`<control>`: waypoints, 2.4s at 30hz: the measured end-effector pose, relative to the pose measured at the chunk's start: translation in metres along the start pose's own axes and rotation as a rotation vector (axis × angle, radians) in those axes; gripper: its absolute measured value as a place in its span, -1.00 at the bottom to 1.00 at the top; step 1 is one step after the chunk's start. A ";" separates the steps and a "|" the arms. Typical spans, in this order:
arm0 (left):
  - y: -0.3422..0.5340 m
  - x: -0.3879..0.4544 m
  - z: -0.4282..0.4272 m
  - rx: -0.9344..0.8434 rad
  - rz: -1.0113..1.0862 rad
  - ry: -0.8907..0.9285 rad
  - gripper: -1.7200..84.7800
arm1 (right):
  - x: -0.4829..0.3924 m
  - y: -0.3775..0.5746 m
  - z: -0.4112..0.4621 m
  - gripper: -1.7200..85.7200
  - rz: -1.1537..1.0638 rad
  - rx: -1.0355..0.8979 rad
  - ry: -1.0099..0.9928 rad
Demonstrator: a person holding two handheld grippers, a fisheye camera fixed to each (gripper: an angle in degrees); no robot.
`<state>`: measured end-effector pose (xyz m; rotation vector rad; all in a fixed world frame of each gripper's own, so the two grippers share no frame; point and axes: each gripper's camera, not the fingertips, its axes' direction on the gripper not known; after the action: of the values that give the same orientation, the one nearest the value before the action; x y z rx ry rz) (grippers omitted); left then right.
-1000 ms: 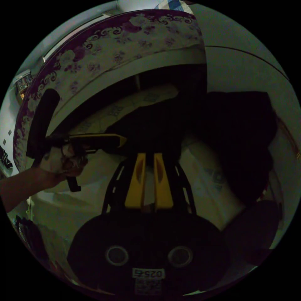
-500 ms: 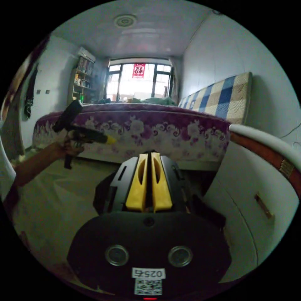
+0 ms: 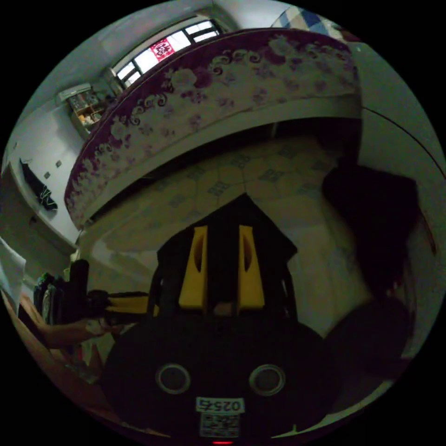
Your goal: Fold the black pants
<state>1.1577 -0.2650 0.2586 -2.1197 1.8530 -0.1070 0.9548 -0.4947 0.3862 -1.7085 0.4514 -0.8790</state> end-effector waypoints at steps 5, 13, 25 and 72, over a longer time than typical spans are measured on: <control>-0.023 -0.013 0.032 -0.147 -0.146 -0.084 -0.79 | 0.005 0.055 -0.020 -0.66 0.063 -0.091 0.263; -0.018 -0.077 0.007 -0.169 -0.409 0.102 -0.97 | 0.056 0.041 0.005 -0.95 0.125 -0.300 0.121; -0.001 -0.043 -0.269 0.445 0.187 0.692 -0.98 | 0.000 -0.022 -0.150 -0.98 0.193 0.663 -1.212; 0.407 -0.074 -0.332 -0.077 -0.034 -0.501 -0.88 | -0.383 0.141 0.188 -0.72 -0.845 -0.437 0.028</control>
<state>0.6708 -0.2986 0.4669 -1.9898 1.5411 0.4532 0.8649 -0.1539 0.1068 -2.3418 -0.1089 -1.4771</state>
